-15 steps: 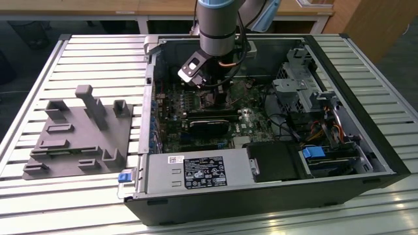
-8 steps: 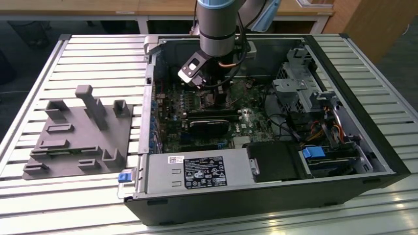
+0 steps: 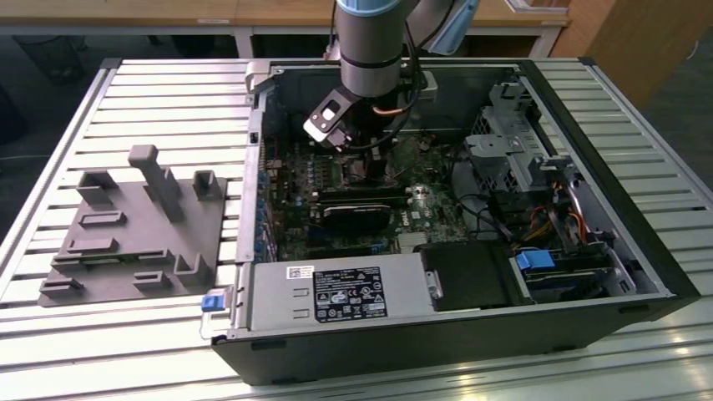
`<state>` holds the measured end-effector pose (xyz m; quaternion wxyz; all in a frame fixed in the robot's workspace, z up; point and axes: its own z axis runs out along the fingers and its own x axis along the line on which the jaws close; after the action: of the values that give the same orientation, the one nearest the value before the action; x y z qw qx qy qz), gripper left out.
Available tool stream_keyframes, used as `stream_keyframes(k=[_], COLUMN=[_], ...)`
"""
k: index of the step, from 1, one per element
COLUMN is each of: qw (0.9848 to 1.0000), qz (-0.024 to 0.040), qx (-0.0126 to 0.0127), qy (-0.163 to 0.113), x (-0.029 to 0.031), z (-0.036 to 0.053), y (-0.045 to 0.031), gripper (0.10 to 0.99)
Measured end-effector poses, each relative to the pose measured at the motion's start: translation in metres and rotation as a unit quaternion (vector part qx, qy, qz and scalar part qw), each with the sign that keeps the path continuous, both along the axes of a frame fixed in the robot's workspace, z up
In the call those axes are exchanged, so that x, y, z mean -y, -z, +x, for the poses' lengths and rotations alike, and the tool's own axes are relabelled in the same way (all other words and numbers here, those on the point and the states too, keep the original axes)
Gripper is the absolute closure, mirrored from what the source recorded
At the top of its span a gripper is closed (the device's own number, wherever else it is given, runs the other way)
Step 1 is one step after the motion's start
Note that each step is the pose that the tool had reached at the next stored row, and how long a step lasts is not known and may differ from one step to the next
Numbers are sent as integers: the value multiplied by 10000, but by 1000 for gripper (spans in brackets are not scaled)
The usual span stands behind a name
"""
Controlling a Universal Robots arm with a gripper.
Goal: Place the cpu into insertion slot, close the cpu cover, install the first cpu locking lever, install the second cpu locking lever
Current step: 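Place the cpu into insertion slot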
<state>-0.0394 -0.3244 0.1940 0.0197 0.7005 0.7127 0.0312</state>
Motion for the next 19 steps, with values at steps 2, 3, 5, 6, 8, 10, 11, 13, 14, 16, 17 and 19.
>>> stream_keyframes(k=[2,3,5,6,8,10,11,13,14,16,17,19], qw=[10000,10000,10000,10000,10000,10000,10000,10000,10000,10000,10000,10000], qz=[0,1,0,2,8,18,26,44,53,71,79,98], qx=[0,1,0,0,1,1,0,0,0,0,0,0], qy=[0,0,0,0,0,0,0,0,0,1,1,2], x=[0,0,0,0,-1,-6,-8,-12,-14,-16,-17,-17], z=[0,0,0,0,0,0,0,0,0,0,0,0], y=[1,1,1,1,2,3,5,8,9,11,12,13], gripper=[545,533,475,475,475,475,475,475,475,475,475,475])
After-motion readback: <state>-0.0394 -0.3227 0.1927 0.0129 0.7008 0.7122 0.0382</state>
